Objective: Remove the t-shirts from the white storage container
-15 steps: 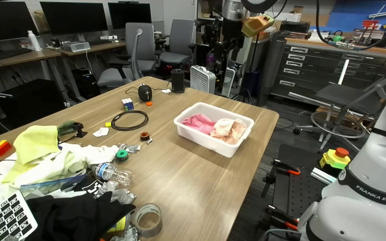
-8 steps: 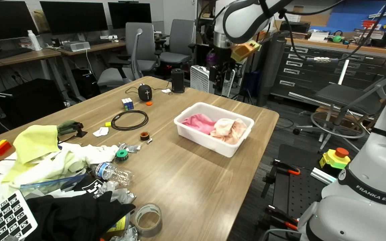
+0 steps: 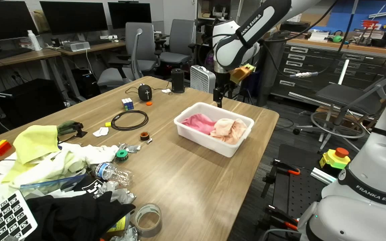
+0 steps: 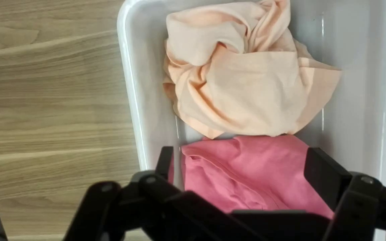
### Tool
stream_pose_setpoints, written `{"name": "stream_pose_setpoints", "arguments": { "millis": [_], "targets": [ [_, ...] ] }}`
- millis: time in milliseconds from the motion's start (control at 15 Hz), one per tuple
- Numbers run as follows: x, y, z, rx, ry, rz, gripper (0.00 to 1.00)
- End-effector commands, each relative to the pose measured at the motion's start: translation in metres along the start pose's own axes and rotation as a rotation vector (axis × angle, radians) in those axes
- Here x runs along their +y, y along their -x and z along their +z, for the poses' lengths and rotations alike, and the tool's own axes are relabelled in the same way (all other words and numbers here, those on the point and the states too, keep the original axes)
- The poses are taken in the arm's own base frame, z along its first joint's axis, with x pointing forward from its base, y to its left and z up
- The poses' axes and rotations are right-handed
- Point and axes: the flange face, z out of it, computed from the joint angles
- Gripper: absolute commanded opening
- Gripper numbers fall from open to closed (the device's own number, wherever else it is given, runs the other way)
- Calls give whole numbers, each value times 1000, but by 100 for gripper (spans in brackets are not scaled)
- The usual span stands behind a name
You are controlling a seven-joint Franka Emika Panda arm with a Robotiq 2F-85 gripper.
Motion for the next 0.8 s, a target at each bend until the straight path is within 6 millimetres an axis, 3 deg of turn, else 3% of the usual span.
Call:
{"name": "stream_pose_setpoints", "arguments": {
  "millis": [0,733],
  "targets": [
    [15,-20,18,-12,-28,1,100],
    [12,-35,78,-185,-122,66,100]
  ]
}}
